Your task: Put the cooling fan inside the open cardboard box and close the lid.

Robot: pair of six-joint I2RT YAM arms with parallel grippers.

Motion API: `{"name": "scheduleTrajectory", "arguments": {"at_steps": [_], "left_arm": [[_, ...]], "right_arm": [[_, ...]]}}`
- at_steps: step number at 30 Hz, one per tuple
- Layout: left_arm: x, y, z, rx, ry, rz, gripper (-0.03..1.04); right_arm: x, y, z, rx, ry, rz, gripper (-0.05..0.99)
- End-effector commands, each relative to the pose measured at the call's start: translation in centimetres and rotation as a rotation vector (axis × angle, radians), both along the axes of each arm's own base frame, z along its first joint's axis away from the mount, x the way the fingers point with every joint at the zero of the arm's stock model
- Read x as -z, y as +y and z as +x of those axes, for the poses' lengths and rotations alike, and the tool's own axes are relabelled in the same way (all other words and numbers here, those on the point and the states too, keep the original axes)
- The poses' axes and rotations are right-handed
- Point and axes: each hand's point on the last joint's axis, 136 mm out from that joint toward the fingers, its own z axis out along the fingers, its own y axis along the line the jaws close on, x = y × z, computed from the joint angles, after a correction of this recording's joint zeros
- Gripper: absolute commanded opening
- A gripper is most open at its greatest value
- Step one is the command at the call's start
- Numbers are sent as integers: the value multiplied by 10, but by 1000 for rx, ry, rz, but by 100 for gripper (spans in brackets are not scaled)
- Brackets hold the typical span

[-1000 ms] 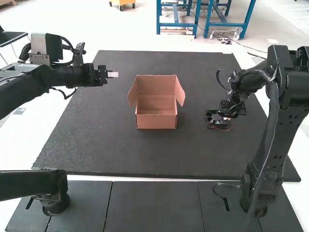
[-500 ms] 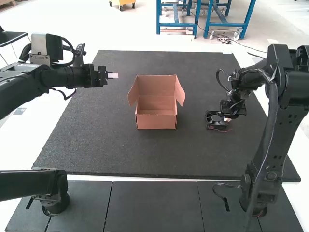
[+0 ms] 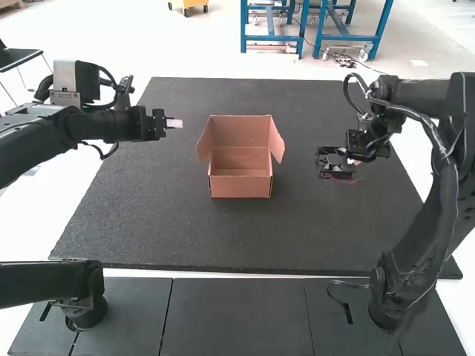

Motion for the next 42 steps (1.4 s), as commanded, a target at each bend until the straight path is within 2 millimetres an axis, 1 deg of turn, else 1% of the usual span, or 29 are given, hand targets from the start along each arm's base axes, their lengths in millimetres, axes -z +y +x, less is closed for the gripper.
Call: {"name": "scheduleTrajectory", "arguments": {"at_steps": [1, 6, 10, 14, 16, 22, 24, 27, 32, 36, 42], "left_arm": [[2, 3, 1, -9, -15, 18, 94], [12, 4, -1, -15, 4, 25, 94], [12, 4, 0, -19, -1, 27, 94], [11, 4, 1, -11, -15, 36, 94], [11, 4, 0, -8, -12, 39, 94], [10, -5, -12, 38, 6, 22, 94], [6, -9, -17, 57, -5, 16, 94], [2, -15, -28, 83, -11, 10, 95], [0, -24, -43, 116, -8, 8, 95], [0, -25, -47, 118, -12, 2, 95], [-3, -23, -47, 105, -17, -12, 95]], "right_arm": [[-41, 12, 0, -9, -102, 62, -2], [-73, 25, -16, -18, -177, 116, -2], [-95, 44, -29, -48, -231, 179, -3], [-106, 75, -46, -101, -227, 246, -3], [-111, 95, -53, -141, -225, 279, -3], [-114, 153, -77, -239, -184, 349, -3], [-114, 165, -81, -264, -181, 364, -3], [-111, 173, -80, -268, -178, 375, -3], [-101, 177, -71, -267, -172, 357, -3], [-100, 185, -63, -283, -188, 354, -3], [-94, 203, -57, -330, -186, 356, -3]]}}
